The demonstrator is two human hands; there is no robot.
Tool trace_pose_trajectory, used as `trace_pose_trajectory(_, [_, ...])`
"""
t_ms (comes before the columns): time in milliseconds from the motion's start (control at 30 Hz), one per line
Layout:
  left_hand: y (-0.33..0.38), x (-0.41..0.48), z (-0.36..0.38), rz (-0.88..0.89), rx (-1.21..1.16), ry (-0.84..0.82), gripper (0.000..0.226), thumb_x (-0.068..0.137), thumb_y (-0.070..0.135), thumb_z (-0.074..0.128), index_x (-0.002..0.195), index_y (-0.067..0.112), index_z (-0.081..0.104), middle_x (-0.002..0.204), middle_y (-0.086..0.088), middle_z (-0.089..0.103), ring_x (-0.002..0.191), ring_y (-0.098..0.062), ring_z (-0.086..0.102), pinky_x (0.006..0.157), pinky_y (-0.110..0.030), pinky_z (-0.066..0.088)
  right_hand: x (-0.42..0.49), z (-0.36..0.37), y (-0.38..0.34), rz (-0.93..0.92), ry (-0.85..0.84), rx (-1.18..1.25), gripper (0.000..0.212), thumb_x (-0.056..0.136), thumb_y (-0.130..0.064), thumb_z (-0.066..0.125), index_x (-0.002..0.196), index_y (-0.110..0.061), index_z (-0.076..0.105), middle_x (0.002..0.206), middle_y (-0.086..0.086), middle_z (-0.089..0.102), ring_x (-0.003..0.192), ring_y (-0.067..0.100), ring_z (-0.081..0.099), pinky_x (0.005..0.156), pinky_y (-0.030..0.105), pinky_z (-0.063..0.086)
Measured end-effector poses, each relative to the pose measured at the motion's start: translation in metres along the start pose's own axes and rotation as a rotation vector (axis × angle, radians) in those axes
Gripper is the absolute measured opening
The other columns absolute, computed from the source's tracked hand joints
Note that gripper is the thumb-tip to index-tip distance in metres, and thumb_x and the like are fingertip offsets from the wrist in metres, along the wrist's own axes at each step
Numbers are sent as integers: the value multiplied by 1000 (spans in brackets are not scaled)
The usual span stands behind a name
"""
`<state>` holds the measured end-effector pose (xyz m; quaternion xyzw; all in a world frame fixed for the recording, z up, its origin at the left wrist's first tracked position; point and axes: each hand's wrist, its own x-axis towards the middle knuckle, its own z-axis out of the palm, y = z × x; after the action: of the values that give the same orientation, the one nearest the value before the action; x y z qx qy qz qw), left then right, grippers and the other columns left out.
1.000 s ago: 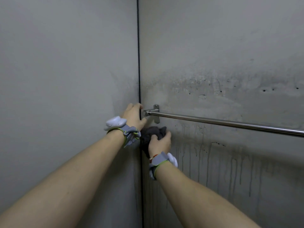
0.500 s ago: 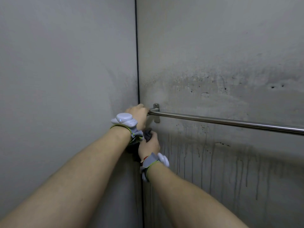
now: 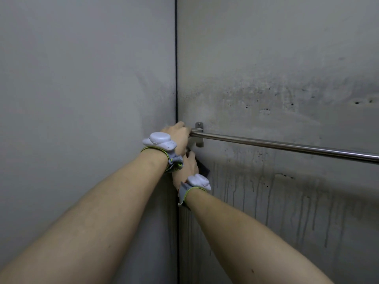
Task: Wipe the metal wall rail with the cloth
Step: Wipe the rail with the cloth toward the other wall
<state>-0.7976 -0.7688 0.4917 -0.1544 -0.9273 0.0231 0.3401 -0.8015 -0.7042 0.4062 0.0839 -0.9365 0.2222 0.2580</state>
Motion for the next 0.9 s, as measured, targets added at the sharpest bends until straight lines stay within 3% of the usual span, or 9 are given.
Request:
trace_pose_trajectory(67, [-1,0,-2,3,10,8,31,83,15,61,114,15,61,110,-10,52,97,-38,62,68,-36,42,-8,-9,8,-254,95,-184,38,92,-7,39,129,-6,49,127,22,45,109,40,48,91,47,43])
trace_pose_trajectory(167, [-4,-1,-3,11,-32,14,28,83,14,57,111,16,60,107,-9,50,96,-39,61,67,-36,41,-1,-24,30,-575,382,-624,27,78,-20,54,97,-15,74,95,11,70,80,32,65,74,35,54])
trace_pose_trajectory(233, [-3,-1,-2,4,-46,1,30,84,12,56,113,15,59,110,-10,49,98,-40,60,68,-35,39,7,-32,39,-562,341,-764,29,75,-33,67,99,-20,74,100,4,73,82,30,68,74,32,55])
trace_pose_trajectory(333, [-4,-3,-1,-3,-39,-19,34,82,10,58,116,14,57,114,-10,48,99,-40,60,66,-35,36,13,-31,43,-558,169,-782,28,77,-39,69,98,-20,73,97,4,72,84,29,67,70,31,52])
trace_pose_trajectory(467, [1,-6,-7,4,-32,-32,35,83,8,56,118,11,56,116,-11,48,97,-39,60,65,-34,36,-7,-22,46,-408,-190,-632,34,98,-33,39,124,-16,52,123,16,52,111,39,50,81,42,44])
trace_pose_trajectory(567, [2,-8,-12,-2,-32,-67,35,84,7,56,119,10,57,118,-12,48,101,-38,59,68,-34,35,-8,-37,42,-390,-100,-522,27,96,-25,42,119,-16,53,116,18,53,104,42,56,71,41,44])
trace_pose_trajectory(667, [-3,-6,-20,12,-90,-130,30,87,9,56,117,8,60,120,-13,52,108,-35,59,79,-35,43,4,-78,23,-504,47,-570,26,91,-22,47,112,-16,60,107,17,61,94,41,64,63,35,38])
trace_pose_trajectory(767, [-6,-4,-26,2,-125,-195,18,90,6,56,105,2,62,111,-14,60,103,-25,63,85,-32,47,14,-132,-2,-534,71,-609,20,84,-24,51,95,-17,67,98,12,69,84,35,69,59,29,36])
trace_pose_trajectory(900, [-2,-7,-30,16,-119,-169,30,96,6,48,123,4,59,128,-14,57,117,-30,59,96,-36,47,34,-195,-31,-421,171,-638,17,83,-21,50,89,-17,66,93,12,68,74,36,65,59,33,40])
